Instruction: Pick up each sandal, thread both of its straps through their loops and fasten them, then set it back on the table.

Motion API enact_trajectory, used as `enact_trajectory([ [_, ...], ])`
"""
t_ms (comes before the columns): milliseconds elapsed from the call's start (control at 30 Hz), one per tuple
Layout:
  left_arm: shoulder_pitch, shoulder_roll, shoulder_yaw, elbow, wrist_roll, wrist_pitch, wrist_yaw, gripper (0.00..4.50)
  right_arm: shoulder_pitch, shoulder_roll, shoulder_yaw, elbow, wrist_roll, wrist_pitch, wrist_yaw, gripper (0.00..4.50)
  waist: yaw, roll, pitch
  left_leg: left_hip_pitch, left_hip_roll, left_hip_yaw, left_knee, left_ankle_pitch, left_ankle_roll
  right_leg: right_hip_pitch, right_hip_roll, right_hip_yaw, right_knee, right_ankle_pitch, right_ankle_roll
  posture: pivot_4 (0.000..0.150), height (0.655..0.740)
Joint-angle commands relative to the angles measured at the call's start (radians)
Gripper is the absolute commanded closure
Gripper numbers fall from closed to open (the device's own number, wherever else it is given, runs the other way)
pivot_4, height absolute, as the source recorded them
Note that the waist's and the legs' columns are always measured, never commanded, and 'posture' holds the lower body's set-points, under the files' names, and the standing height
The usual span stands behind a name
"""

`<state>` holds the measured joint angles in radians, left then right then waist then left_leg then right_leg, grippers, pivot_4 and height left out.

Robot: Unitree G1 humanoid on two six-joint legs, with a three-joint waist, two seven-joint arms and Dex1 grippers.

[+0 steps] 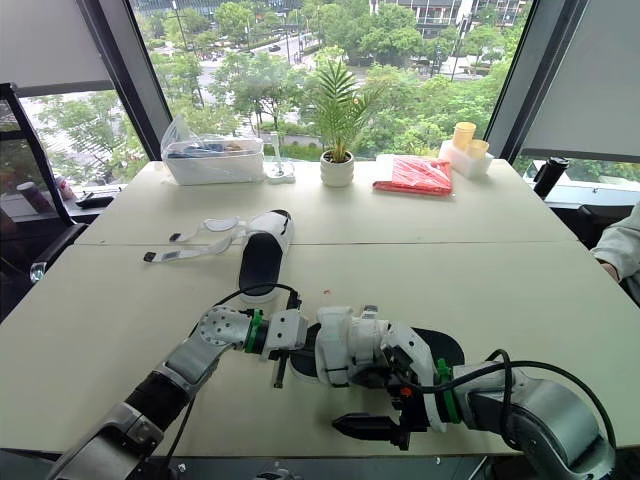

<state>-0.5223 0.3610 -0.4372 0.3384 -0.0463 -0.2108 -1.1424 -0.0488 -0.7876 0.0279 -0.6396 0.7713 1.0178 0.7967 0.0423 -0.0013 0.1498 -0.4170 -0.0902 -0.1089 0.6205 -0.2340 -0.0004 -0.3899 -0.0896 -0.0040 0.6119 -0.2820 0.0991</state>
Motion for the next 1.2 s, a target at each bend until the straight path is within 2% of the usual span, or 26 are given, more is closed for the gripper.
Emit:
enact_trajectory([
  [33, 0.051, 0.017, -0.067, 0.122, 0.108, 0.056, 0.015, 4.50, 0.008, 0.014, -0.049, -0.049, 0.026, -0.016, -0.039, 0.04, 0.000, 0.000, 0.000, 0.000, 0.000, 0.000, 0.000, 0.000, 0.000, 0.000, 0.000, 0.000, 0.000, 0.000, 0.000, 0.150, 0.7400],
  [367, 0.052, 0.013, -0.065, 0.124, 0.103, 0.059, 0.015, 4.50, -0.002, 0.095, 0.004, 0.017, 0.085, 0.008, -0.051, 0.04, 0.000, 0.000, 0.000, 0.000, 0.000, 0.000, 0.000, 0.000, 0.000, 0.000, 0.000, 0.000, 0.000, 0.000, 0.000, 0.150, 0.7400],
  [733, 0.053, 0.010, -0.062, 0.124, 0.101, 0.063, 0.023, 4.50, -0.134, 0.114, 0.054, 0.187, 0.090, 0.109, -0.051, 0.04, -0.002, -0.001, -0.001, 0.001, 0.000, 0.000, 0.000, 0.000, 0.000, 0.001, 0.000, 0.000, 0.000, 0.000, 0.000, 0.150, 0.7400],
  [833, 0.052, 0.009, -0.060, 0.124, 0.099, 0.065, 0.029, 4.50, -0.153, 0.141, 0.034, 0.229, 0.114, 0.134, -0.066, 0.97, -0.001, -0.001, -0.001, 0.001, 0.000, 0.000, 0.000, 0.000, 0.000, 0.001, 0.000, 0.000, 0.000, 0.001, -0.001, 0.150, 0.7400],
  [900, 0.052, 0.009, -0.060, 0.123, 0.099, 0.066, 0.032, 4.50, -0.162, 0.151, 0.024, 0.235, 0.126, 0.147, -0.073, 1.90, -0.001, -0.001, -0.001, 0.001, 0.000, 0.000, 0.000, 0.000, 0.000, 0.001, 0.000, 0.000, 0.000, 0.001, -0.001, 0.150, 0.7400],
  [1033, 0.058, 0.011, -0.059, 0.116, 0.098, 0.069, 0.033, 4.50, -0.162, 0.148, 0.027, 0.228, 0.130, 0.160, -0.081, 4.07, -0.001, -0.001, -0.001, 0.001, 0.000, 0.000, 0.000, 0.000, 0.000, 0.001, 0.000, 0.000, 0.000, 0.001, -0.001, 0.150, 0.7400],
  [1067, 0.061, 0.012, -0.059, 0.113, 0.098, 0.070, 0.032, 4.50, -0.159, 0.142, 0.033, 0.222, 0.127, 0.165, -0.080, 4.45, -0.003, -0.002, -0.002, 0.001, 0.000, 0.000, 0.000, 0.000, 0.000, 0.001, 0.000, 0.000, 0.000, 0.001, -0.001, 0.150, 0.7400],
  [1200, 0.068, 0.015, -0.064, 0.105, 0.095, 0.076, 0.026, 4.50, -0.139, 0.091, 0.068, 0.196, 0.124, 0.207, -0.062, 4.45, -0.001, -0.002, -0.002, 0.001, 0.000, 0.000, 0.000, 0.000, 0.000, 0.001, 0.000, 0.000, 0.001, 0.001, -0.001, 0.150, 0.7400],
])
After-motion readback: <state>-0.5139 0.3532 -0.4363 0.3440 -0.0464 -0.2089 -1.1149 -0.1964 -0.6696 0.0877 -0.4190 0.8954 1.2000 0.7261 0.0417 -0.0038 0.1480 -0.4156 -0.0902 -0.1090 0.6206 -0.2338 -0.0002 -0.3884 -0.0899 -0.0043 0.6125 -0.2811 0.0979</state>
